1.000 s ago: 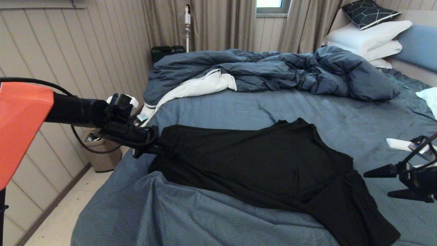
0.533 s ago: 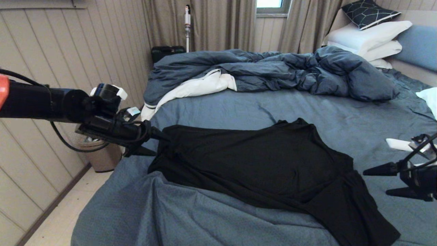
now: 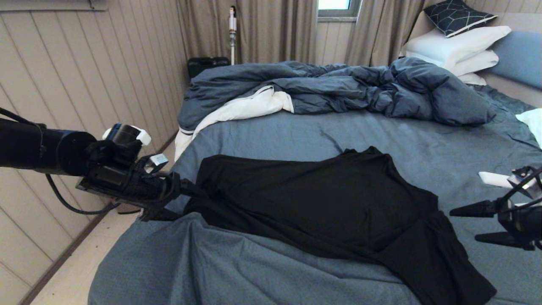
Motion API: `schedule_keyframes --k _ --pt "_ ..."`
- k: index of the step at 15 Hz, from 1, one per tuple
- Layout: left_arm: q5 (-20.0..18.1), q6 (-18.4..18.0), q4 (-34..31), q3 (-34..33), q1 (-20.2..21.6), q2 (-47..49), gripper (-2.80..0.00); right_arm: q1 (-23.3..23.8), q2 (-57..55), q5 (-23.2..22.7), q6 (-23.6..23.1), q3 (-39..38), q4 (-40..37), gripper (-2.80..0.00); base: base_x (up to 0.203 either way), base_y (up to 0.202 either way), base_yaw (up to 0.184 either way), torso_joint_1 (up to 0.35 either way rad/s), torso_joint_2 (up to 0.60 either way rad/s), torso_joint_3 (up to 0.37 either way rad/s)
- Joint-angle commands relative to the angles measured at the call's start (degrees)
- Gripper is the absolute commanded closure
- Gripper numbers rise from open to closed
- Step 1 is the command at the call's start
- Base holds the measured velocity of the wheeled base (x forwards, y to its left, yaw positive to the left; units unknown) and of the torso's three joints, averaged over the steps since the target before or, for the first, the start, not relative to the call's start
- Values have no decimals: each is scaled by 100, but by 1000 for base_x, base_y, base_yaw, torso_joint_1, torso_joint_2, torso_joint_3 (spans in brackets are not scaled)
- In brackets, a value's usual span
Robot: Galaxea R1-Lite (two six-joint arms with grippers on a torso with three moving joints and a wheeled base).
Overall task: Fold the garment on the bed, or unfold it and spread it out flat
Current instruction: Fold the black T-shirt
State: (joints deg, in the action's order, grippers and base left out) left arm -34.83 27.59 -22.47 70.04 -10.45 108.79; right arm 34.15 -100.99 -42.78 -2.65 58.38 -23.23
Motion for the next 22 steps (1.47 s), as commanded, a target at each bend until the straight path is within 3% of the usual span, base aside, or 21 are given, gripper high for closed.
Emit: schedule_keyframes --k 1,5,8,12,17,22 --pt "-29 18 106 -228 -1 67 -280 22 -45 -72 -8 -37 -6 -280 0 0 0 0 0 0" --pt "-60 -46 366 -1092 -16 -83 -280 48 -141 -72 -8 -104 241 -280 0 0 0 0 0 0" --pt "-75 -424 567 -2060 -29 -456 -280 48 -303 -72 -20 -91 299 -280 0 0 0 0 0 0" --pt "-43 -689 551 -2637 -152 -1087 -280 48 -476 -72 -40 -154 445 -280 0 0 0 0 0 0" --pt "0 -770 513 -3660 -973 -1861 -280 40 -518 -72 -35 -160 469 -280 0 0 0 0 0 0" --pt "468 -647 480 -3216 -928 -2162 -280 48 -553 -81 -43 -152 478 -280 0 0 0 0 0 0"
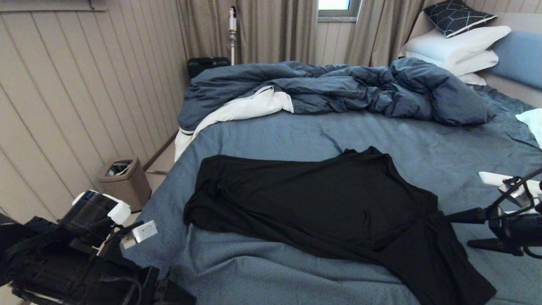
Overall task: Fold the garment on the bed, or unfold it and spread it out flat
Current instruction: Fold the black T-shirt
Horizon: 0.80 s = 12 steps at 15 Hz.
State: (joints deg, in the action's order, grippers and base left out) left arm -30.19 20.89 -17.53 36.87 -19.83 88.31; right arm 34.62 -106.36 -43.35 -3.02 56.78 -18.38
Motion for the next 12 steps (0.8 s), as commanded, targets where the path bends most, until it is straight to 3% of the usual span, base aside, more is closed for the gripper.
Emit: schedule_keyframes --k 1,6,9,12 --pt "104 42 -2 83 125 -90 -280 1 -23 -24 -5 9 -8 -280 0 0 0 0 0 0" --pt "283 -180 38 133 1225 -105 -280 1 2 -24 3 -1 54 -280 0 0 0 0 0 0" --pt "625 -250 -16 520 1306 -276 -280 1 24 -24 3 16 59 -280 0 0 0 0 0 0" --pt "624 -205 -365 1486 1298 -263 -280 -31 33 -16 49 188 63 -280 0 0 0 0 0 0"
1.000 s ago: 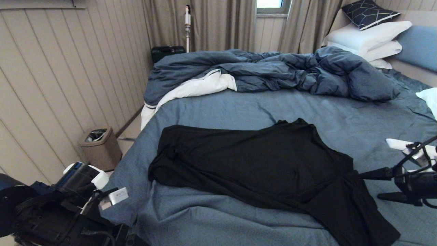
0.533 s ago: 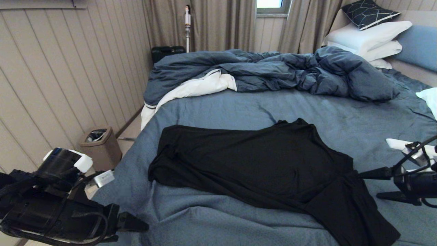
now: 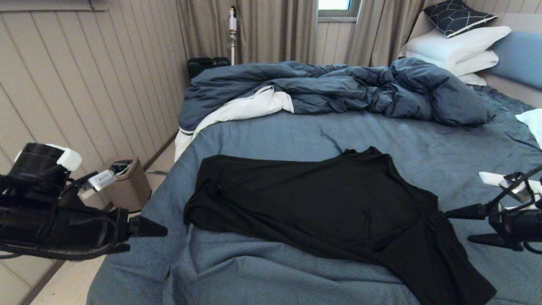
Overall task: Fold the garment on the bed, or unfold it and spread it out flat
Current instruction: Fold the black T-shirt
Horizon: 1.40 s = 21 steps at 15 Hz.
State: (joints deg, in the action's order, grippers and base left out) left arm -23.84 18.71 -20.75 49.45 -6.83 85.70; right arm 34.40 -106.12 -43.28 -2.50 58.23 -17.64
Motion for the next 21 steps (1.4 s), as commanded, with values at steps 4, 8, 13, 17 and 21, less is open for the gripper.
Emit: schedule_keyframes --k 4,8,13,17,21 --pt "-40 72 -319 1137 -322 510 0 -221 70 -27 32 48 -50 -280 0 0 0 0 0 0" --pt "-206 365 -274 1578 -703 1371 0 -656 500 -23 -137 -683 -54 -280 0 0 0 0 0 0" --pt "-358 548 -17 1837 -766 1648 0 -597 814 122 -765 -1332 -64 -280 0 0 0 0 0 0" --pt "-384 590 -17 1857 -785 1696 0 -60 1021 153 -1097 -1469 -55 -280 0 0 0 0 0 0" --pt "-385 598 -17 1875 -829 1696 0 284 1049 424 -1570 -1679 -96 -280 0 0 0 0 0 0"
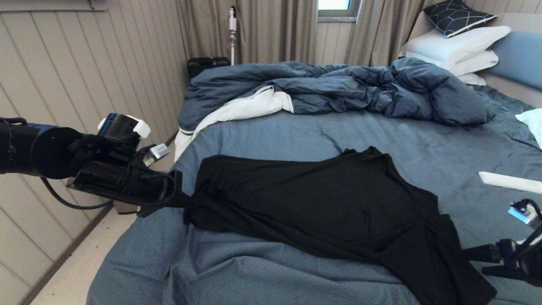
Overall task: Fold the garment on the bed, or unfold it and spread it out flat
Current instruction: Fold the black T-shirt
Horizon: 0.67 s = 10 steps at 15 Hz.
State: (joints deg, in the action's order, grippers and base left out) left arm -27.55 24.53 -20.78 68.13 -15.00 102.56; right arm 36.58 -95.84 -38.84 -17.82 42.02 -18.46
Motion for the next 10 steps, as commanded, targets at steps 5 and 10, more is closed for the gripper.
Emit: schedule_keyframes --k 5,10 --pt "-15 44 -5 7 -29 36 0 -123 118 -51 -143 -421 -17 -280 0 0 0 0 0 0" --pt "-22 52 -5 -2 -47 133 0 -230 459 -45 -161 -737 -25 0 0 0 0 0 0 0"
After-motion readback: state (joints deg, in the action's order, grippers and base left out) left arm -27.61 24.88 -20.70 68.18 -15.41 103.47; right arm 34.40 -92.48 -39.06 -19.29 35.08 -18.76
